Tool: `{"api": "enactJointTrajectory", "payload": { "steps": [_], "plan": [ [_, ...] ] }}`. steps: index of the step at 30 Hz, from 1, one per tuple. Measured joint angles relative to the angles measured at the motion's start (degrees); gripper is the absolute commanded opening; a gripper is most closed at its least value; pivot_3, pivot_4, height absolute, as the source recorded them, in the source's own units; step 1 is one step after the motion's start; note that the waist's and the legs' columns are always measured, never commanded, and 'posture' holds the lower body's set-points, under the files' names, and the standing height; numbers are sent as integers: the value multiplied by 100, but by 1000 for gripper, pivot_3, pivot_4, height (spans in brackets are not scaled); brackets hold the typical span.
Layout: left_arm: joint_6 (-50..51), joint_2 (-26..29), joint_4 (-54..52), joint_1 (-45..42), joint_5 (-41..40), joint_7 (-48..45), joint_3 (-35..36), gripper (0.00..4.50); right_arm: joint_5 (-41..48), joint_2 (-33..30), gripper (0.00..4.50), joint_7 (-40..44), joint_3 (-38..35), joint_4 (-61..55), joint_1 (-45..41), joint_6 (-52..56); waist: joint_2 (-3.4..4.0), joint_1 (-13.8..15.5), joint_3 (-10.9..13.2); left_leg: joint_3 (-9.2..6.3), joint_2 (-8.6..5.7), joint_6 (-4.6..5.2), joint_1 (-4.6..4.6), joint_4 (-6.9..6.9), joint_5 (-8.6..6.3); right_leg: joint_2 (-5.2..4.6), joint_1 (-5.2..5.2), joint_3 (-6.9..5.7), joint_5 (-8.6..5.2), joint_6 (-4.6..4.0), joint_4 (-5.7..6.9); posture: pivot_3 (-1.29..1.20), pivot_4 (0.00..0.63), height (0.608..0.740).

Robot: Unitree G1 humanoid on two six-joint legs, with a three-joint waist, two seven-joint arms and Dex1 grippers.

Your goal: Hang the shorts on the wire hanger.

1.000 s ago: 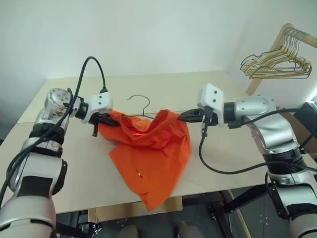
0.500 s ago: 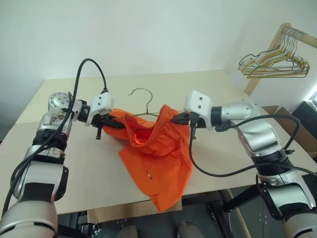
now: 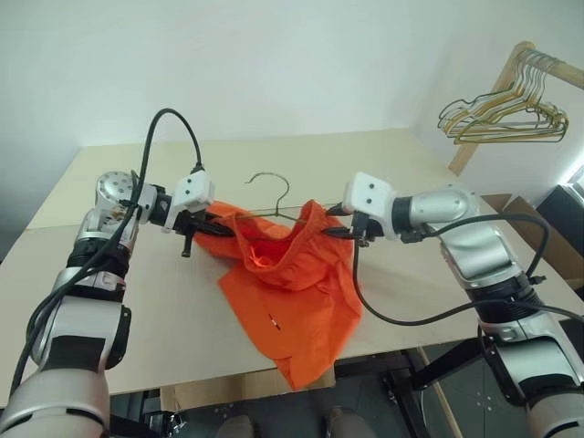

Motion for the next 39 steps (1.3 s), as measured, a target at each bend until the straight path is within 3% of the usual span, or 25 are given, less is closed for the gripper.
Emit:
{"api": "enactJointTrajectory", "payload": {
  "steps": [16, 19, 23, 28, 33, 39],
  "plan": [
    [14, -163, -206, 91, -121, 113, 239, 0, 227, 435, 2018, 359, 81, 357, 12, 238, 0, 2, 0, -1, 0, 0, 2, 0, 0, 0, 2, 0, 0, 0, 2, 22, 0, 740],
    [-18, -164, -207, 147, -117, 119, 238, 0, 257, 443, 1475, 410, 81, 396, -26, 452, 0, 8, 0, -1, 0, -1, 1, 0, 0, 0, 1, 0, 0, 0, 1, 20, 0, 740],
    [-243, -160, -204, 172, -25, 161, 234, 0, 347, 424, 125, 442, 76, 400, -41, 628, 0, 10, 0, -1, 0, -1, 1, 0, 0, 0, 1, 0, 0, -1, 1, 15, 0, 740],
    [-530, -189, -146, 171, 87, 323, 215, 0, 500, 351, 57, 480, 67, 387, -43, 736, 0, 9, 0, -1, 0, -1, 1, 0, 0, 0, 2, 0, 0, 0, 1, 9, 0, 740],
    [-465, -101, 226, 165, -2, 236, 374, 1395, 672, 28, 0, 540, -30, 367, 50, 881, 0, -4, 0, -1, 0, 0, -1, 0, 0, 0, -1, -1, 0, 0, 0, -2, 0, 740],
    [-707, 321, 690, 53, -53, 412, 704, 3397, 863, -318, 0, 566, -356, 300, 427, 927, 0, -2, 0, -1, 0, 0, 1, 0, 0, 0, 1, -1, 0, 0, 0, -6, 0, 740]
  ]
}}
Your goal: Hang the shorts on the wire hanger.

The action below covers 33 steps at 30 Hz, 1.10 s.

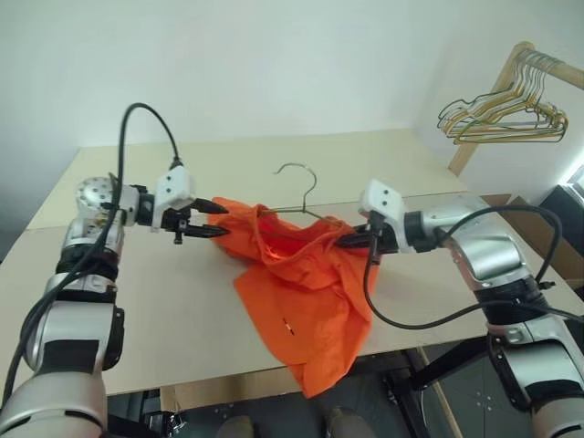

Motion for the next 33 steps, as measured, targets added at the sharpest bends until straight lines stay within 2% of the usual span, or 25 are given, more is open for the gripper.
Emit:
{"api": "enactJointTrajectory", "payload": {
  "steps": [2, 4, 11, 18, 22, 26, 29, 33],
  "plan": [
    [-5, 113, 75, -73, -44, 97, 175, 4039, 58, -103, 0, 10, -78, -15, 80, 38, 0, 3, 0, 0, 0, 0, -1, 0, 0, -1, 0, 0, 0, 0, 0, -6, 0, 740],
    [66, 148, 95, -181, -172, 106, 382, 4491, 250, -192, 0, -5, -308, -82, 158, 229, 0, 13, 0, 0, 0, 0, -2, 0, 0, -1, 0, -1, 0, 0, -1, -8, 0, 740],
    [558, 258, -110, -156, -584, 286, 900, 4491, 892, -602, 0, -245, -1097, -249, 233, 1424, 0, 14, 0, 0, 1, 0, 0, 0, 0, -2, 0, -1, 0, 0, 1, -33, 0, 740],
    [1646, 81, -1744, 896, -1388, 403, 1275, 4491, 1161, -662, 0, -1625, -1960, -433, 114, 3293, 1, -10, 0, 2, 5, 0, 1, -2, 0, -4, -3, 3, 0, 0, 7, -60, 0, 740],
    [2519, 33, -2920, 1309, -1737, 918, 1360, 4491, 958, -459, 0, -2812, -2531, -490, 29, 4320, 1, -15, -1, 0, 3, 0, -1, -2, 0, -5, -4, 4, 0, 0, 6, -80, 0, 740],
    [2838, -123, -3757, 1613, -2131, 1350, 1593, 4491, 653, -204, 0, -3735, -3017, -646, -26, 5091, 6, -33, -4, 2, 2, 0, 2, -5, 0, -6, -2, 6, 0, -1, 4, -101, 0, 740],
    [3067, -197, -4202, 1789, -2373, 1573, 1676, 4491, 215, 287, 0, -4544, -3534, -682, -262, 5647, 16, -116, -11, 2, 0, -1, 5, -5, 1, -8, 0, 9, 0, -1, 1, -106, 0, 740],
    [3241, -299, -4509, 1965, -2613, 1769, 1789, 4491, -542, 914, 0, -5637, -4198, -649, -620, 5818, 40, -197, -25, -1, 0, -2, 9, -10, 1, -10, 1, 14, 0, 0, 5, -111, 0, 740]
  ]
}}
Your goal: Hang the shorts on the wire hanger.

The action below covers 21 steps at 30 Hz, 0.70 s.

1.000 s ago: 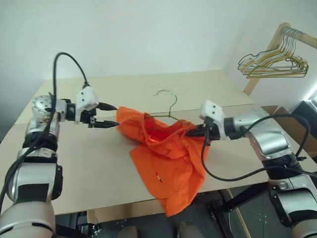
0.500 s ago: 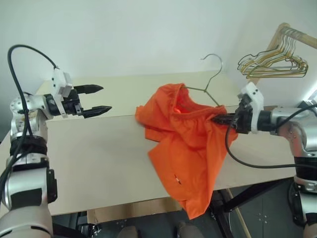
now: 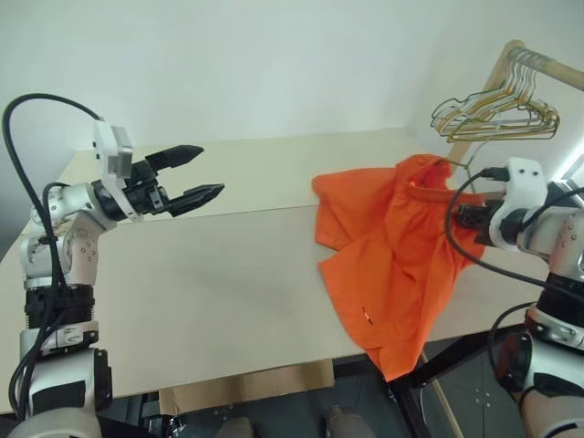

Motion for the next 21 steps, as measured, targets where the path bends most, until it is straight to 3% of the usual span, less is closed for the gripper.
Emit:
{"api": "enactJointTrajectory", "payload": {
  "steps": [4, 11, 15, 21],
  "plan": [
    [185, -105, -213, 250, -328, 18, 34, 4491, -855, 581, 0, -1235, -500, 14, -309, -123, 14, -136, -9, -10, -1, -3, 7, -7, 2, -1, -1, 10, 0, 0, 8, -101, 0, 740],
    [244, -280, -550, 342, -717, 181, 147, 4491, -1479, 1168, 0, -2464, -705, 244, -471, -1054, 23, -310, -14, -24, -4, -4, 16, -9, 2, -4, 5, 16, 0, 0, 10, -79, 0, 740],
    [251, -277, -709, 537, -774, 333, 187, 4491, -1512, 1129, 0, -2908, -878, 848, -648, -1902, 28, -392, -17, -26, -5, -4, 20, -14, 3, -5, 9, 17, 0, 0, 7, -75, 0, 740],
    [358, -269, -846, 664, -837, 442, 196, 4491, -1421, 444, 0, -3345, -1007, 2418, -1310, -3237, 31, -426, -15, -23, -8, -4, 27, -22, 2, -4, 12, 21, 0, 1, -22, -62, 0, 740]
  ]
}}
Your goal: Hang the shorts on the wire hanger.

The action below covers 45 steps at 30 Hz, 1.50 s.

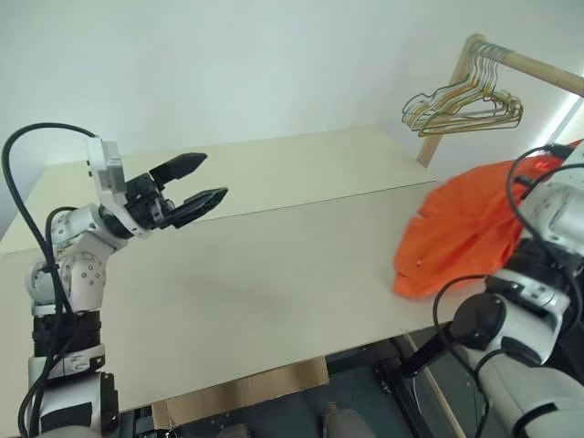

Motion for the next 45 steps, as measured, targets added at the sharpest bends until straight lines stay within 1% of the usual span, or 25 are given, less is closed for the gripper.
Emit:
{"api": "enactJointTrajectory", "payload": {
  "steps": [7, 10, 13, 16, 19, 25, 29, 31, 32, 42, 45],
  "plan": [
    [5, 61, -83, 87, -2, 96, -3, 4491, 479, -851, 0, -435, -230, 2180, -908, -1242, 2, -8, 1, 10, -1, 1, 31, -24, 0, 0, 25, 10, 0, 0, -30, -43, 0, 740],
    [11, 85, -180, 139, 4, 107, -18, 4491, 810, -1200, 0, -505, -367, 3045, -1132, -1640, 1, 0, 2, 15, -2, 1, 51, -46, 0, 0, 48, 10, 0, 0, -52, -41, 0, 740],
    [10, 147, -274, 156, 4, 126, -17, 4491, 1085, -1463, 0, -542, -450, 3749, -1168, -1961, 3, 11, 4, 22, -3, 1, 80, -69, 0, -1, 85, 11, 0, 0, -75, -40, 0, 740],
    [9, 167, -274, 165, 12, 159, -18, 4491, 1445, -1655, 0, -633, -645, 4218, -1201, -2125, 8, 11, 7, 25, -3, 1, 81, -72, 0, 0, 88, 11, 0, 1, -76, -42, 0, 740],
    [8, 165, -274, 186, 16, 194, -48, 4491, 1733, -1767, 0, -765, -688, 4464, -1257, -2239, 10, 6, 8, 26, -3, 1, 81, -73, 0, 1, 89, 12, 0, 1, -76, -43, 0, 740],
    [-1, 149, -267, 191, 37, 203, -116, 4491, 2116, -1905, 0, -914, -680, 4692, -1358, -2360, 9, 18, 8, 30, -3, 1, 80, -72, 0, 1, 91, 10, 1, 1, -82, -55, 0, 740],
    [-7, 120, -254, 190, 86, 201, -160, 4491, 2160, -1950, 0, -919, -487, 4773, -1354, -2410, 9, 23, 8, 35, -3, 1, 79, -72, 0, 1, 91, 9, 1, 2, -85, -57, 0, 740],
    [-13, 90, -254, 190, 84, 181, -170, 4500, 2043, -1950, 634, -877, -171, 4811, -1313, -2408, 10, 21, 8, 37, -3, 1, 80, -73, 0, 1, 91, 10, 1, 2, -84, -56, 0, 740],
    [-13, 80, -254, 190, 83, 171, -174, 4500, 2014, -1950, 838, -869, -108, 4828, -1287, -2408, 10, 21, 8, 38, -3, 1, 80, -72, 0, 1, 91, 10, 1, 2, -84, -57, 0, 740],
    [-41, 73, -256, 193, 87, 102, -183, 4500, 1963, -1948, 4433, -1120, 353, 4836, -1226, -2501, 13, 20, 10, 37, -2, 1, 80, -73, 0, 1, 91, 11, 1, 2, -83, -53, 0, 740],
    [-88, 67, -258, 209, 88, 90, -193, 4500, 1800, -1913, 4471, -1218, 639, 4665, -1184, -2613, 15, 23, 11, 36, -2, 1, 80, -73, 0, 1, 90, 11, 1, 2, -83, -49, 0, 740]
  ]
}}
